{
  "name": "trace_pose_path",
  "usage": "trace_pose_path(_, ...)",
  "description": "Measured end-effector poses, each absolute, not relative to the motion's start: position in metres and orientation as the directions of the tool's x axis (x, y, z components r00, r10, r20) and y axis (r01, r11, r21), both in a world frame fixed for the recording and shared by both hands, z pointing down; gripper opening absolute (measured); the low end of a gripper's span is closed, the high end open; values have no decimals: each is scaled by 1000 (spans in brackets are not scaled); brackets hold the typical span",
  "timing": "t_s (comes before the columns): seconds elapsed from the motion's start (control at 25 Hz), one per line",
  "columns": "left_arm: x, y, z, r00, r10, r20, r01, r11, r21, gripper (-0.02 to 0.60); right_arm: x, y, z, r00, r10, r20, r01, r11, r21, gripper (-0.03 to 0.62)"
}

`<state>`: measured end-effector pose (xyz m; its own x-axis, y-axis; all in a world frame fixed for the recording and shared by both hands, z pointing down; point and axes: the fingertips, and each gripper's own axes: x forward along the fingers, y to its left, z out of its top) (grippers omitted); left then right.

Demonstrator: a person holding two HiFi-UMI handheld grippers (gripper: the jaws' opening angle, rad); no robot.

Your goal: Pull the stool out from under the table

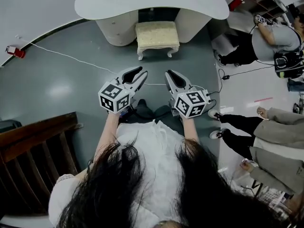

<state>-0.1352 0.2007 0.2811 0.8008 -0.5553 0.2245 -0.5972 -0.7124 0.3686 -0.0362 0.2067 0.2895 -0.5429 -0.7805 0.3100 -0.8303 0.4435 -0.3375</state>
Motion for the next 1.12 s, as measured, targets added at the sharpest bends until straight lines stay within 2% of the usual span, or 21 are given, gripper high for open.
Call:
trace_pose_path(0.44, -130, 161, 297, 791, -553, 263, -612, -691, 386, 123, -3, 166, 305, -504, -795, 338, -851, 390, -352, 58)
trace_pose_path(0.8, -101, 96, 309, 766, -573, 290, -642, -663, 385, 123, 40, 95, 324, -532, -768, 357, -838, 418, -350, 58)
trace_pose_path(1.12, -79, 19, 346, 720, -613, 327, -694, -617, 372, 123, 81, 32, 375, -562, -715, 414, -824, 447, -347, 58)
